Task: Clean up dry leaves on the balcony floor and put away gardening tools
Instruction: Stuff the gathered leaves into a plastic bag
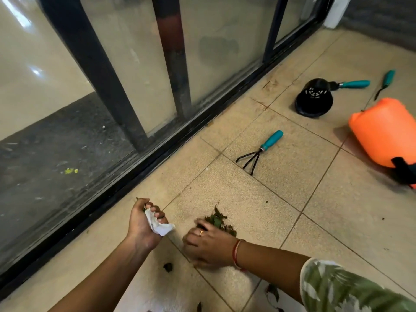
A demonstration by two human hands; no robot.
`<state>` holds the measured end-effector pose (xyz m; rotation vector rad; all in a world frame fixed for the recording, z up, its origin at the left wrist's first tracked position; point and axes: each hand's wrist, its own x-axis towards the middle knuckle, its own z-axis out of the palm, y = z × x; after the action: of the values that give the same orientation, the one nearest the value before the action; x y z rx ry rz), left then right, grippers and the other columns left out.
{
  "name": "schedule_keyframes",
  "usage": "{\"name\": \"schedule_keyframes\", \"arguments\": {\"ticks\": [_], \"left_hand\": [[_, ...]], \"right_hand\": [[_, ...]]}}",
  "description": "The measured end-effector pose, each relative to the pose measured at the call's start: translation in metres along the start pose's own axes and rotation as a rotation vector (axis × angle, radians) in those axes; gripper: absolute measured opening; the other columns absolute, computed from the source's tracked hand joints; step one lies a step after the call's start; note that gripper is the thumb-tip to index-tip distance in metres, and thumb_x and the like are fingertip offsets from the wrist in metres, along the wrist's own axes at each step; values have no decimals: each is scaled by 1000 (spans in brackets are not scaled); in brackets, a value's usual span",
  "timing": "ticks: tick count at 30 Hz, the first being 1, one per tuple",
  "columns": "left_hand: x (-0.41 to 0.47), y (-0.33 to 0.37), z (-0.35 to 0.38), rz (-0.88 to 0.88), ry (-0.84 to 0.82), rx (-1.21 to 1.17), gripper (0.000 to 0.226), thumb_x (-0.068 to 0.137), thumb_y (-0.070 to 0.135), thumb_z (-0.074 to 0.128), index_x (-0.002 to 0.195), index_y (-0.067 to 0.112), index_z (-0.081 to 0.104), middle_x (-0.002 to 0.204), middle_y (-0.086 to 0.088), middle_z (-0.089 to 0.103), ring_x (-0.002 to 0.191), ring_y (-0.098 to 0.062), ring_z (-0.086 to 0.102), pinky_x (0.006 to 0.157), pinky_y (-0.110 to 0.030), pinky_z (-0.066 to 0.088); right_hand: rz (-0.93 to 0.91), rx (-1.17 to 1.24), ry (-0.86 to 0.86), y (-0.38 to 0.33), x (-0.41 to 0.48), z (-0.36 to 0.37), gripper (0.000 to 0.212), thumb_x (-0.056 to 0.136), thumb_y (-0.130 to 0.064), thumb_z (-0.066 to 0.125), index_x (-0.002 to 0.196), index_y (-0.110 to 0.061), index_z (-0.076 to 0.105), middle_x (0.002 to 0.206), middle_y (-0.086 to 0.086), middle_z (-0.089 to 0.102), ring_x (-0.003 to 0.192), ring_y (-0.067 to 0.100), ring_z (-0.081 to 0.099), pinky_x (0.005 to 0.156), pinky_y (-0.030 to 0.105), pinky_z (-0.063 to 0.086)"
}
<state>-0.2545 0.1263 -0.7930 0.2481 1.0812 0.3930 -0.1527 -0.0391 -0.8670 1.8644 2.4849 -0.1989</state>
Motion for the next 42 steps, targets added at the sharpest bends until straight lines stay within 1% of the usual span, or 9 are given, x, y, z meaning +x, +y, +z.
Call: {"name": "schedule_keyframes", "arguments": {"ticks": [3,6,12,15,23,26,29,38,42], "left_hand": [[4,-1,1,-2,14,26,36,88,29,44,54,23,32,43,9,34,32,-7,32,38,-13,25],[8,-5,3,-5,4,38,35,89,29,44,57,24,32,42,9,34,31,-6,32,39,-11,26],[13,-12,8,-4,-37,44,36,90,29,42,55,23,33,40,10,36,29,-6,34,38,-9,28],[13,-11,7,-2,-40,48,46,91,29,42,46,22,39,40,9,37,29,-6,35,38,-9,30],[17,-19,2,-47,-52,50,51,88,29,42,37,21,41,41,10,35,31,-6,34,39,-13,28],[16,-20,6,-45,-30,58,50,89,29,42,40,21,39,41,9,35,31,-7,33,39,-13,29],[15,-19,10,-46,-19,57,45,89,29,42,45,22,37,41,9,34,31,-7,33,39,-12,28],[13,-22,11,-39,-11,62,42,90,30,44,48,22,37,43,9,35,33,-6,34,40,-13,27],[14,-21,11,-42,-4,71,44,90,29,44,46,22,38,44,9,35,33,-6,34,40,-14,27]], "right_hand": [[120,-3,145,10,-8,0,22,95,-35,36,96,-22,54,94,-2,57,87,17,59,102,43,38],[234,48,237,22,-18,-3,15,93,-34,46,98,-21,53,98,-2,56,89,18,56,100,42,34],[348,219,150,34,-57,-5,73,85,-69,40,144,-28,29,149,4,25,139,27,27,111,60,-3],[218,102,62,39,-77,4,92,75,-80,41,149,-31,15,156,5,16,143,30,18,110,65,1],[195,79,70,45,-36,15,91,79,-76,43,150,-33,5,159,4,5,143,37,6,108,67,-7],[157,11,71,52,-12,11,79,83,-73,39,147,-29,24,151,8,29,135,33,33,108,62,20],[111,-75,94,56,-2,10,63,87,-68,35,132,-24,43,129,5,50,108,23,51,89,40,41],[208,-67,189,59,4,6,32,97,-43,34,101,-17,52,90,2,55,74,17,54,55,29,48],[272,53,145,63,8,-4,35,100,-37,32,98,-9,53,83,8,58,63,22,56,56,32,50]]}}
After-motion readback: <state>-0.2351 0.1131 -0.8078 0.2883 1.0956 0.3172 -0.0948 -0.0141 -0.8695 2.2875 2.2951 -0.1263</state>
